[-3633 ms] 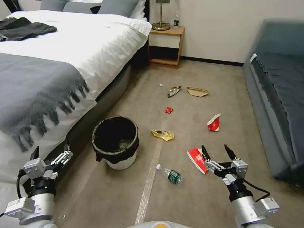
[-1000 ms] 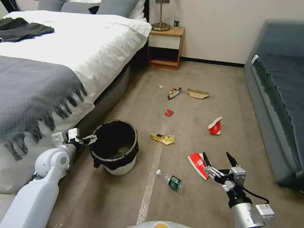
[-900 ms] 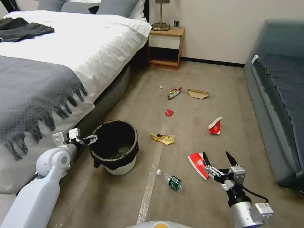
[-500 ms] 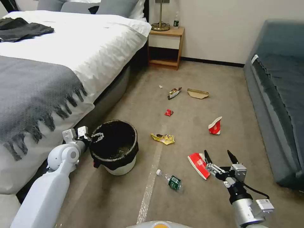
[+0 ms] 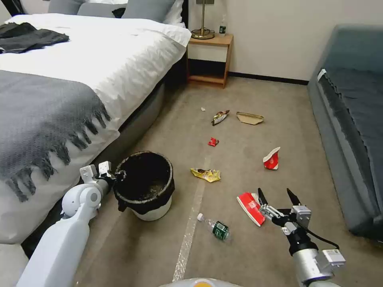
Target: Pick up the trash can from the floor.
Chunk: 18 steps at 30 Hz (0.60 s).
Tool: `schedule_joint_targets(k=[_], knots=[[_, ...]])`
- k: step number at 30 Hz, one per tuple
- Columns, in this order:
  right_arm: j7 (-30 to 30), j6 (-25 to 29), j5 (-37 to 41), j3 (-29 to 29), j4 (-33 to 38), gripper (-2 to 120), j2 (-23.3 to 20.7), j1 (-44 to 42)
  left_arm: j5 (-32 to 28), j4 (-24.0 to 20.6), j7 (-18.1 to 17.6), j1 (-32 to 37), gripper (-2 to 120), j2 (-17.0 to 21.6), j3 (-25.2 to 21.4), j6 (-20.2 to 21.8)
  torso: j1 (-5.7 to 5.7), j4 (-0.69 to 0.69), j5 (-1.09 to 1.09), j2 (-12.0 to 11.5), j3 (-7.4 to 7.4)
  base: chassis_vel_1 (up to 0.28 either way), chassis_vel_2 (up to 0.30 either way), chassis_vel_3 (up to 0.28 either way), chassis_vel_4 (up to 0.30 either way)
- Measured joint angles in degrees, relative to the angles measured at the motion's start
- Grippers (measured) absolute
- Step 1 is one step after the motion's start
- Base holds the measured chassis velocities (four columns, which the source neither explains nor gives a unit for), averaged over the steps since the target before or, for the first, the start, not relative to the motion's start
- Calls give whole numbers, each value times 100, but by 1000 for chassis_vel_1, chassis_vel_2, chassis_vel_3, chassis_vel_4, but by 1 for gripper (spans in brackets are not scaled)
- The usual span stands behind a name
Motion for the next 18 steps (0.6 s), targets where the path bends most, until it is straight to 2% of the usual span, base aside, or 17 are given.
schedule_joint_targets(k=[3, 18], knots=[[1, 1, 0, -1, 28, 100, 9, -19, 3, -18, 26, 38, 4, 7, -17, -11, 0, 0, -1, 0, 0, 0, 0, 0, 0], [2, 20, -31, -6, 104, 100, 74, -70, 35, -232, 206, 150, 4, 109, -72, -33, 0, -1, -2, 0, 0, 0, 0, 0, 0]])
